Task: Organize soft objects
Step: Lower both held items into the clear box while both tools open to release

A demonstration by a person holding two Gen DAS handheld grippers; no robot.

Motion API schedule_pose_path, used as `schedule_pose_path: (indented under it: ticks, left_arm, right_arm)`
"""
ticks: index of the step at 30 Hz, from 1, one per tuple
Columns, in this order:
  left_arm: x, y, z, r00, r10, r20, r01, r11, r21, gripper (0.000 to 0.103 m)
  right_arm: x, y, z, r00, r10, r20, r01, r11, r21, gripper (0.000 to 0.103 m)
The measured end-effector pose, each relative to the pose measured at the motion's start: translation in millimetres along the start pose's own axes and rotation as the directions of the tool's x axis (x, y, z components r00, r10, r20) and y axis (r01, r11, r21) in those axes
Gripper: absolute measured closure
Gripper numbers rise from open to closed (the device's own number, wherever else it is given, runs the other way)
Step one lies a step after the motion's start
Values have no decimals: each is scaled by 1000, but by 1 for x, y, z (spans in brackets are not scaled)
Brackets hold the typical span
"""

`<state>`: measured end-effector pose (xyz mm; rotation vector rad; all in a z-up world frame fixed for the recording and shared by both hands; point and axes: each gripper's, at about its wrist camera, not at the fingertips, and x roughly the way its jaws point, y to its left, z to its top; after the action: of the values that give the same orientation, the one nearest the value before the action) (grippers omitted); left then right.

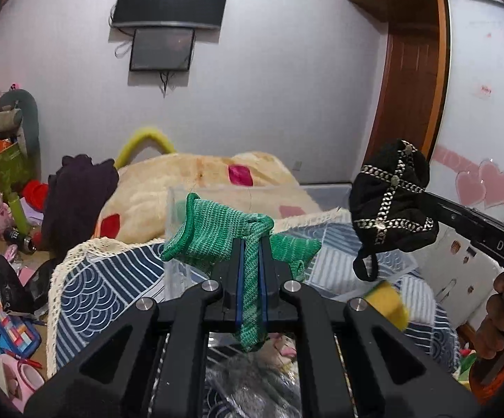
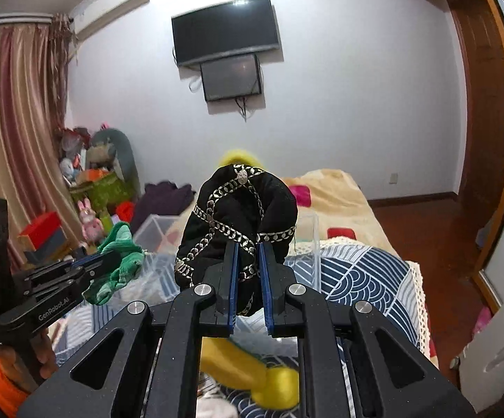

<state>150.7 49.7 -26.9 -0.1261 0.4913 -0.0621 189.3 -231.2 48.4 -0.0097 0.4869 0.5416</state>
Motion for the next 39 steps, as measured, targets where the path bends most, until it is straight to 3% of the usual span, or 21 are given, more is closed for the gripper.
schedule_pose_path:
  ticks: [11, 15, 18, 21, 25, 31, 35, 39]
  left_arm:
    - [54, -7, -5, 995, 29, -100, -23, 998, 59, 97]
    - [61, -11, -8, 992, 31, -123, -23, 997, 69, 96]
    - [64, -11, -10, 988, 30, -149, -21, 998, 61, 92]
    - [58, -12, -11, 989, 28, -142, -21, 998, 51, 81]
    - [43, -16, -8, 994, 32, -109, -25, 998, 60, 62]
    - [8, -22, 1, 999, 32, -27, -29, 996, 86, 40]
    - [-14, -22, 4, 999, 40, 13, -41, 996, 78, 14]
    - [-33, -18, 1, 996, 72, 49, -75, 995, 66, 2]
  right_arm:
    - [55, 3, -24, 979, -29, -203, 19, 999, -48, 91]
    - [57, 1, -27, 972, -24, -232, 13, 999, -50, 80]
    - [51, -2, -26, 973, -30, -229, 18, 998, -55, 78]
    - [43, -4, -23, 976, -22, -216, 10, 998, -54, 73]
    - [23, -6, -17, 987, -14, -163, 7, 999, -48, 57]
    - [1, 0, -5, 995, -13, -95, 8, 999, -51, 50]
    - [-17, 3, -4, 999, -9, -53, 6, 998, -58, 42]
    - [-27, 5, -6, 999, -2, -34, 0, 998, -62, 36]
